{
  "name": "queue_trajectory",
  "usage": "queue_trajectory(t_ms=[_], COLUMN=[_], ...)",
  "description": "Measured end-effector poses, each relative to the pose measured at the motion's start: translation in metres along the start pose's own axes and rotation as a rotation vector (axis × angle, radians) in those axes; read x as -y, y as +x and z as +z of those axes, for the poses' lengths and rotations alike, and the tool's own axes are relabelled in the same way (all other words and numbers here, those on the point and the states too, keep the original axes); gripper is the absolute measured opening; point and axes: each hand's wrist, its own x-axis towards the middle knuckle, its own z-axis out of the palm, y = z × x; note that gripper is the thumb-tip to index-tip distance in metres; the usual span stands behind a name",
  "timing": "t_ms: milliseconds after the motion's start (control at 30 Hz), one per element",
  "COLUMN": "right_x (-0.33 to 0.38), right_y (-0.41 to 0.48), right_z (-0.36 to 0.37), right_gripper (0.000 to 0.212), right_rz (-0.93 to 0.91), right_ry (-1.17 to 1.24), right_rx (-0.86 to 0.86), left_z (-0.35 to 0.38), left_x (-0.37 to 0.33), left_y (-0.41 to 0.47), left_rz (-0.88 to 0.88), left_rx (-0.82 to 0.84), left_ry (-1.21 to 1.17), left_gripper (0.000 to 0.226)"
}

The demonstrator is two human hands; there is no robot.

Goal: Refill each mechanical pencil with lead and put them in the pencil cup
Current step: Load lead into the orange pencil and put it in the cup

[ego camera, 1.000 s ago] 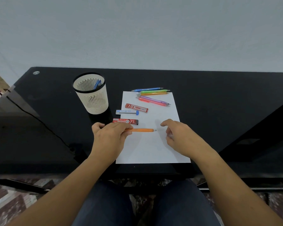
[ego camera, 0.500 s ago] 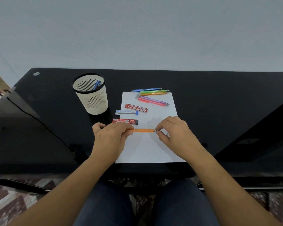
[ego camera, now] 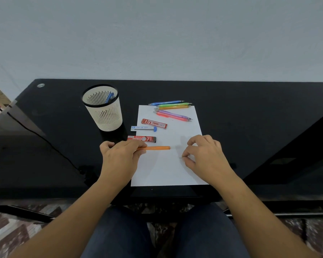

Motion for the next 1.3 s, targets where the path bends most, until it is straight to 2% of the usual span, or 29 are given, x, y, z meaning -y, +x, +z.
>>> queue_trajectory(t_ms=[500, 733, 900, 1100, 1300], right_x=[0.000, 0.008, 0.020, 0.020, 0.020], right_y=[0.002, 0.007, 0.016, 0.025, 0.032], right_z=[-0.001, 0.000, 0.006, 0.006, 0.014], right_gripper=[0.030, 0.037, 0.021, 0.024, 0.025], right_rz=[-0.003, -0.097, -0.169, -0.125, -0.069], right_ry=[0.023, 0.116, 0.080, 0.049, -0.076], right_rx=[0.054, -0.090, -0.157, -0.039, 0.052], left_z=[0.001, 0.006, 0.009, 0.013, 0.022], left_x=[-0.005, -0.010, -0.013, -0.013, -0.011], left_y=[0.000, 0.002, 0.005, 0.012, 0.014], left_rz=[-0.012, -0.010, 0.026, 0.044, 0.044], left_rx=[0.037, 0.058, 0.059, 0.059, 0.169], left_ry=[0.001, 0.008, -0.010, -0.023, -0.010], left_gripper=[0.018, 0.017, 0.017, 0.013, 0.015])
